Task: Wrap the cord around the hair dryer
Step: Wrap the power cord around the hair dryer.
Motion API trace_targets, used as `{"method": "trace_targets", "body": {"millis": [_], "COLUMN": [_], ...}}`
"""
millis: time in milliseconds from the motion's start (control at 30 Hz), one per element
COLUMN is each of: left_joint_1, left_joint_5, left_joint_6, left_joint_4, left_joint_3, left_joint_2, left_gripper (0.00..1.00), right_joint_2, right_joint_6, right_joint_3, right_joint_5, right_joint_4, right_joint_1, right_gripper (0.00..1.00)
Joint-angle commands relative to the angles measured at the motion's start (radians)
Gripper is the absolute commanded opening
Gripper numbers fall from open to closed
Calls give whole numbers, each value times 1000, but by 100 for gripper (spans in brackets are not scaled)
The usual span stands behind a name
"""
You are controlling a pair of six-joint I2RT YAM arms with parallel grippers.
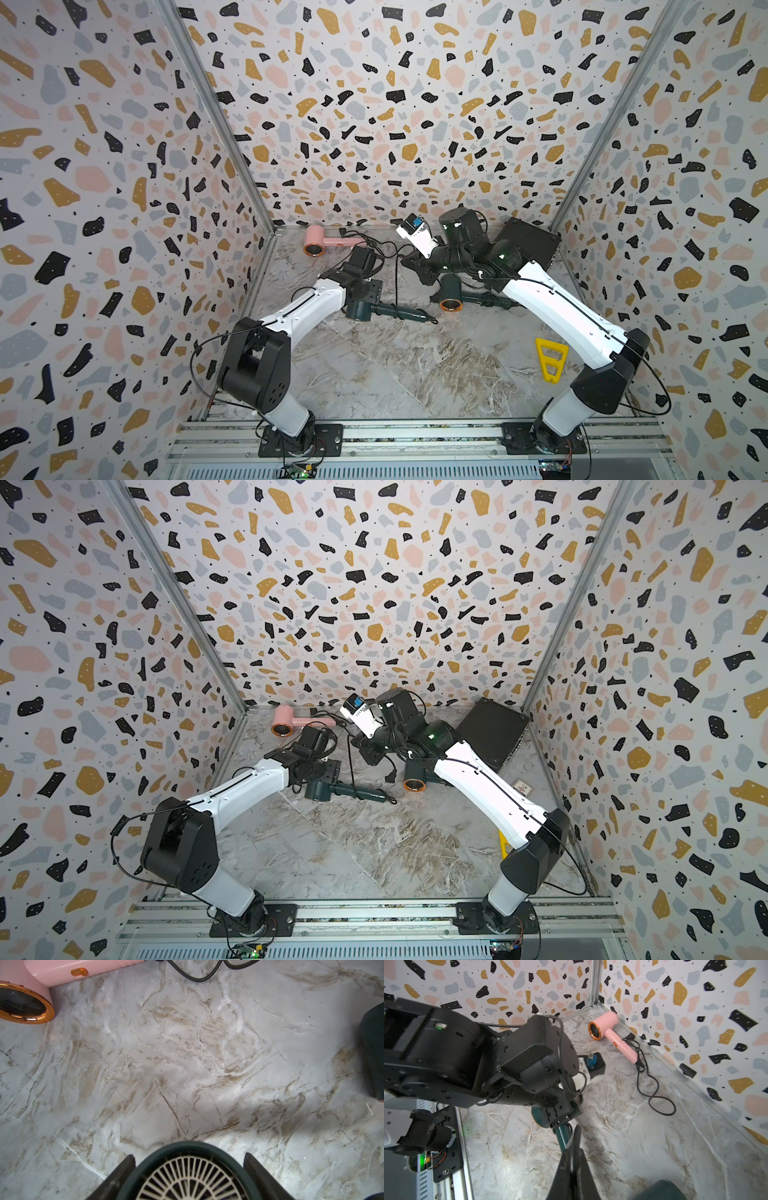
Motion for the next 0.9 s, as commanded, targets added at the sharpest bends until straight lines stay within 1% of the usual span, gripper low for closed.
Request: {"method": "trace_targets", "body": {"millis": [0,200,233,300,400,533,600,700,767,867], "left_joint_1": [-8,-54,-63,-73,-73,-75,-75,-74,-74,-68], "left_joint_5": [6,49,65,133,317,644,764,876,936,971], "left_joint_6": [31,45,52,62,63,83,84,46,-7,-98], "left_joint_4": [-4,-19,-23,-26,-3,47,72,125,190,300], "left_joint_3": [-22,-49,-51,-56,-80,-125,-150,-167,-177,-197], "left_joint_2": [-16,-45,-49,-63,-104,-160,-191,-241,-271,-312], "left_gripper": [0,0,0,0,0,0,0,0,0,0], "right_joint_2": [-3,73,92,124,168,236,265,297,307,304], "right_joint_6": [32,97,104,113,124,164,182,205,216,227], "right_joint_3": [79,96,102,115,120,133,136,109,63,-29], "right_joint_5": [53,-26,-35,-60,-87,-119,-137,-183,-210,-226], "right_joint_4": [3,21,21,18,18,17,11,24,54,108], "right_joint_1": [-30,-105,-117,-138,-163,-214,-242,-276,-289,-297], "right_gripper": [0,0,0,0,0,0,0,0,0,0]}}
